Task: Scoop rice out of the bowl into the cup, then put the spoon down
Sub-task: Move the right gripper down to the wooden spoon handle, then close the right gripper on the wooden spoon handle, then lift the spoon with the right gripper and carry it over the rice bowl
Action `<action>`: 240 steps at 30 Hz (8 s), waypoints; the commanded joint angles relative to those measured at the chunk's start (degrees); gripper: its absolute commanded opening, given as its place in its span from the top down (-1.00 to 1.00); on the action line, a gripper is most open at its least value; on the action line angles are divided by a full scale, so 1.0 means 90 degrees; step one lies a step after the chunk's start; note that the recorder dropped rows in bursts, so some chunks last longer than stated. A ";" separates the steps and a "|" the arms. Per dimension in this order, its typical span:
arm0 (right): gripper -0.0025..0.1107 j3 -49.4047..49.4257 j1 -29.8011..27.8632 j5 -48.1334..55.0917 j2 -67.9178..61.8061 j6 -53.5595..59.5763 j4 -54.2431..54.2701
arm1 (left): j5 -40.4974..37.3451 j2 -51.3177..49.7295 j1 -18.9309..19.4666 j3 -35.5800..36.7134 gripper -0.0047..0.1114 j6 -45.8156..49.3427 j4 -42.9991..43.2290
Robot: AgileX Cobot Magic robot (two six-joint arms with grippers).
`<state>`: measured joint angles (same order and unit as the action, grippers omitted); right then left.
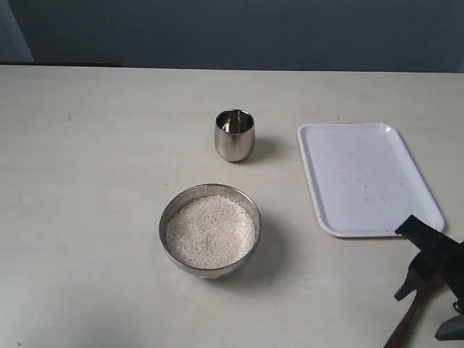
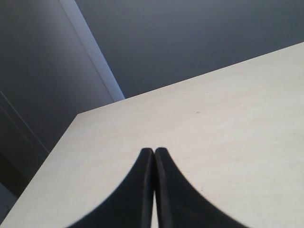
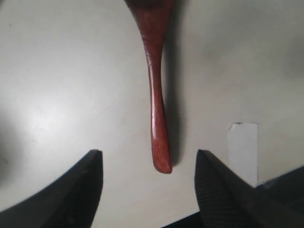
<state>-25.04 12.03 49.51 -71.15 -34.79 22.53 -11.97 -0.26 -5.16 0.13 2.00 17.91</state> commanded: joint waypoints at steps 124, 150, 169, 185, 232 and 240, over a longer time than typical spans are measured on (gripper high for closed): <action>0.26 0.0531 0.1860 -0.1893 -0.0935 -0.1690 -0.1182 | 0.0043 0.0029 -0.0011 -0.0014 0.91 -0.0040 -0.0017; 0.26 0.0531 0.2355 -0.1942 -0.1244 -0.2159 -0.1331 | 0.0043 0.0029 -0.0011 -0.0014 0.91 -0.0040 -0.0017; 0.97 0.0531 0.2355 -0.1796 -0.1302 -0.2138 -0.1248 | 0.0029 0.0029 -0.0011 -0.0014 0.91 -0.0040 -0.0004; 0.97 -0.1109 0.2355 0.1916 -0.0292 -0.1507 -0.4466 | 0.0029 0.0029 -0.0011 -0.0014 0.91 -0.0040 -0.0004; 0.97 -0.4100 0.5537 0.2273 -0.2761 0.5461 -0.8888 | 0.0044 0.0029 -0.0011 -0.0014 0.91 -0.0040 -0.0034; 0.97 -0.4100 0.6046 0.2273 -0.3207 0.5571 -0.8748 | 0.0044 0.0029 -0.0011 -0.0014 0.91 -0.0040 -0.0034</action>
<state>-61.74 64.94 69.78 -99.16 14.68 -56.01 -11.97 -0.26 -5.16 0.13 2.00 17.91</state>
